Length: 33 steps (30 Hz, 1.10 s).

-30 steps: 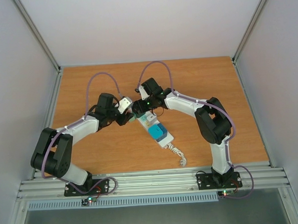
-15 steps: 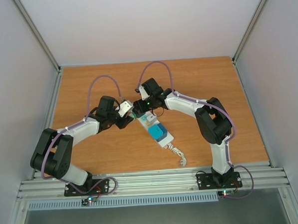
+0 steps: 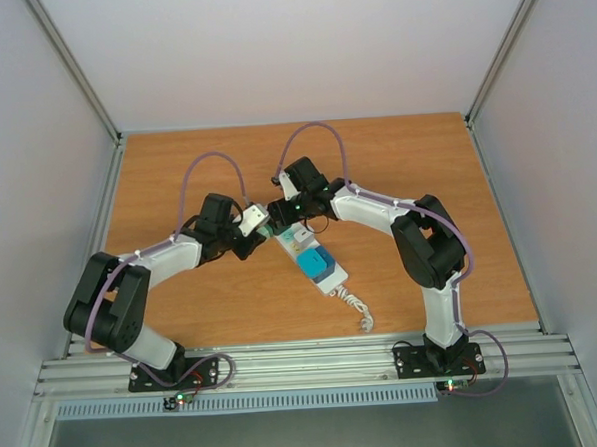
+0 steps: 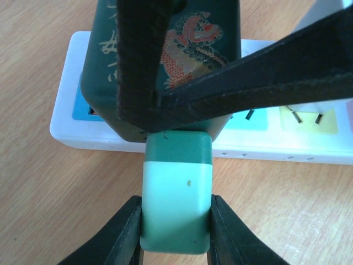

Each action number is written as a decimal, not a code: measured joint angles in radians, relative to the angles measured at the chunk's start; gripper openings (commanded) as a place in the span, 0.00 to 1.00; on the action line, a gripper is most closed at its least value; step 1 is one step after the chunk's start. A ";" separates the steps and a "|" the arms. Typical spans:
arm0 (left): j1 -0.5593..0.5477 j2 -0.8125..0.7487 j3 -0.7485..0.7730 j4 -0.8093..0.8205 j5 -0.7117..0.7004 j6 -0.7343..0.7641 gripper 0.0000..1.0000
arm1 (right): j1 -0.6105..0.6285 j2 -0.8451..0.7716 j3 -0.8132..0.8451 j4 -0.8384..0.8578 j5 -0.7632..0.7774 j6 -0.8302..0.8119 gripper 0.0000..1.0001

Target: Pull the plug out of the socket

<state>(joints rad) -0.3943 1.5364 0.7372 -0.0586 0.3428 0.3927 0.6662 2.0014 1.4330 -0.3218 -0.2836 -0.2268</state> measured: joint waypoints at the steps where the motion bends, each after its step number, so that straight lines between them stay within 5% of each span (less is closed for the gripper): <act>1: 0.000 -0.001 -0.002 0.001 0.000 0.003 0.23 | 0.000 -0.001 -0.002 0.002 0.001 0.001 0.49; 33: 0.007 -0.081 -0.107 0.081 -0.046 0.057 0.17 | 0.024 -0.005 -0.048 0.109 0.019 -0.010 0.43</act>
<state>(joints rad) -0.3870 1.4551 0.6304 0.0223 0.2966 0.4496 0.6903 1.9965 1.3846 -0.2123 -0.2642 -0.2367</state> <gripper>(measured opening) 0.288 0.667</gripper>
